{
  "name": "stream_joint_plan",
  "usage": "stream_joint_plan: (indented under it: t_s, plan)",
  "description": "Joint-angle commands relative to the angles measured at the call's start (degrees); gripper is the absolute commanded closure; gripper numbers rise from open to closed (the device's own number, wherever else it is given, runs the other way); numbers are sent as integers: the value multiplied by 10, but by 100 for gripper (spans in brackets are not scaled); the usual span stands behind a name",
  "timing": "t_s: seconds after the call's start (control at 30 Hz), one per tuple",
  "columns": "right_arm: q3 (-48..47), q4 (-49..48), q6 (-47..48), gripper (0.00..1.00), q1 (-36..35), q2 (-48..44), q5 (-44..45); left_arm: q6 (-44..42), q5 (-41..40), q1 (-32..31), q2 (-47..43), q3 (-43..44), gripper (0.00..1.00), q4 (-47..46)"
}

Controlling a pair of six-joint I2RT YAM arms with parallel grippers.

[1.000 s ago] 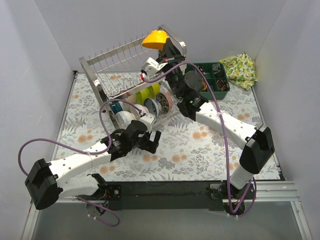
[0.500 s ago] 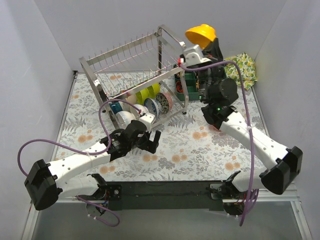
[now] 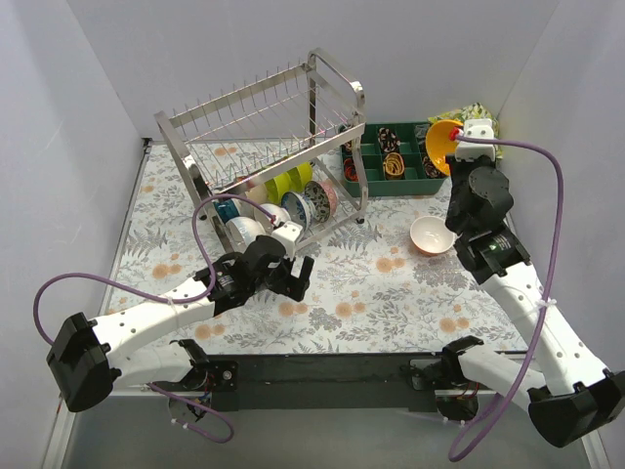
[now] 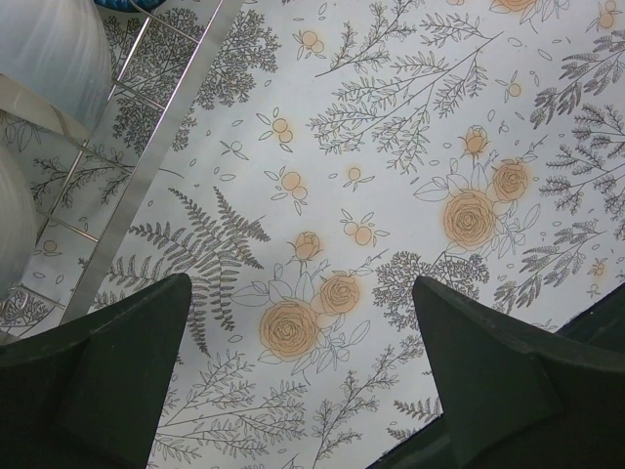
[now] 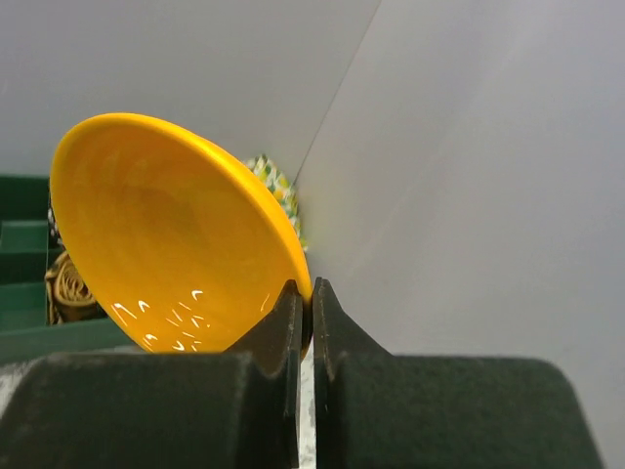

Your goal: Unload the bowls from the dish rack

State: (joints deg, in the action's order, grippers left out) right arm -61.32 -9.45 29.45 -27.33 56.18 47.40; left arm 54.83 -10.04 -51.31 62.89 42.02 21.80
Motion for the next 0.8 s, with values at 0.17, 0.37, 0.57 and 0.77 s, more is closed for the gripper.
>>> stream_joint_plan:
  t_s: [0.17,0.37,0.57,0.77]
  plan:
    - [24,240,-315,99,112,8,-154,-10,-2,3,-25,-2,2,5]
    - [73,265,-435,99,247,12,-323,-10,-2,3,-31,-3,2,4]
    - [131,254,-512,99,372,31,-464,-10,-2,3,-39,-5,2,3]
    - [160,229,-543,99,431,61,-546,-10,-5,3,-44,-5,2,3]
